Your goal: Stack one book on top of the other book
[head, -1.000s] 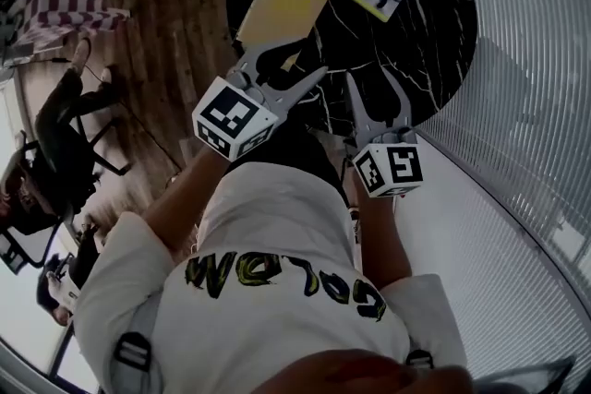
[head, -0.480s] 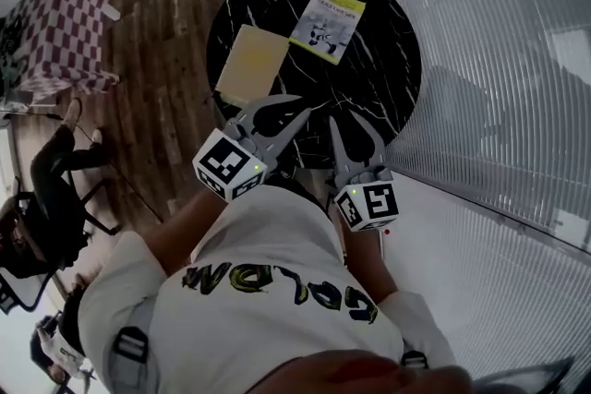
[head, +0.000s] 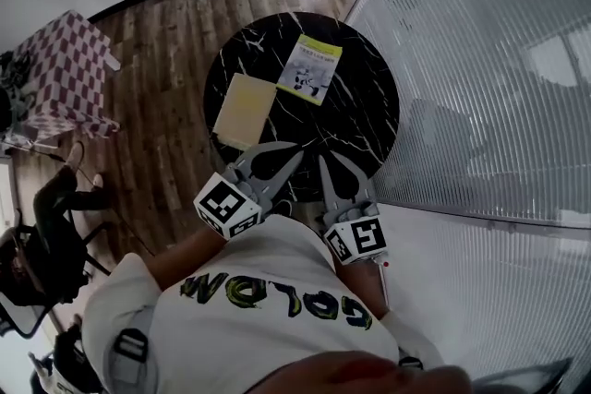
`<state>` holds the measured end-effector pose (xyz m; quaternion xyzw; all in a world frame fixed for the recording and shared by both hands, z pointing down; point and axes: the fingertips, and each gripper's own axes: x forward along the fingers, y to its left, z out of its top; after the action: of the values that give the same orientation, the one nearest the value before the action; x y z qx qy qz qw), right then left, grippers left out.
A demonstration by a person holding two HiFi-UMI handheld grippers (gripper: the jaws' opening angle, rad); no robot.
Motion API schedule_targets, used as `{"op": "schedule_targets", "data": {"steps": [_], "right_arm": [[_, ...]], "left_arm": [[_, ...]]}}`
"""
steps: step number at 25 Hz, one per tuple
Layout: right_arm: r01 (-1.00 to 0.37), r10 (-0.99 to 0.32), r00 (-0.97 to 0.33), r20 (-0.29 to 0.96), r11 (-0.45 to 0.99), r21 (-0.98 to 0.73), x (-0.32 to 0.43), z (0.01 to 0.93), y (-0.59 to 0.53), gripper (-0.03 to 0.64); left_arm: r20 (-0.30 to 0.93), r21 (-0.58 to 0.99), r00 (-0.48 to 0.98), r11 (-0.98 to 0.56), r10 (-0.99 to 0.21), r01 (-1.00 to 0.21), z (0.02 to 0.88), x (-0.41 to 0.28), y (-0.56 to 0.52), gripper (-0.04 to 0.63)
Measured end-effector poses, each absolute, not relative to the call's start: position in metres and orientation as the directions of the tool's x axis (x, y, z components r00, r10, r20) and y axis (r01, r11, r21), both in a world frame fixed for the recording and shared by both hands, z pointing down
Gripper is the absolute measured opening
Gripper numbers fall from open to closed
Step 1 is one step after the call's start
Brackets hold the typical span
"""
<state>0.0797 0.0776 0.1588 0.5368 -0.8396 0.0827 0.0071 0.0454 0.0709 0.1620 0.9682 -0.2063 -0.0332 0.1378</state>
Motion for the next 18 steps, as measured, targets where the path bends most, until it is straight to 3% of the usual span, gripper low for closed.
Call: {"op": "schedule_targets", "data": {"steps": [18], "right_arm": [[-0.886, -0.889, -0.455, 0.054, 0.445, -0.132, 0.068, 0.147, 0.09, 0.003]], "left_arm": [[0.013, 0.267, 0.897, -0.863, -0.443, -0.43, 0.157, 0.041, 0.08, 0.003]]}}
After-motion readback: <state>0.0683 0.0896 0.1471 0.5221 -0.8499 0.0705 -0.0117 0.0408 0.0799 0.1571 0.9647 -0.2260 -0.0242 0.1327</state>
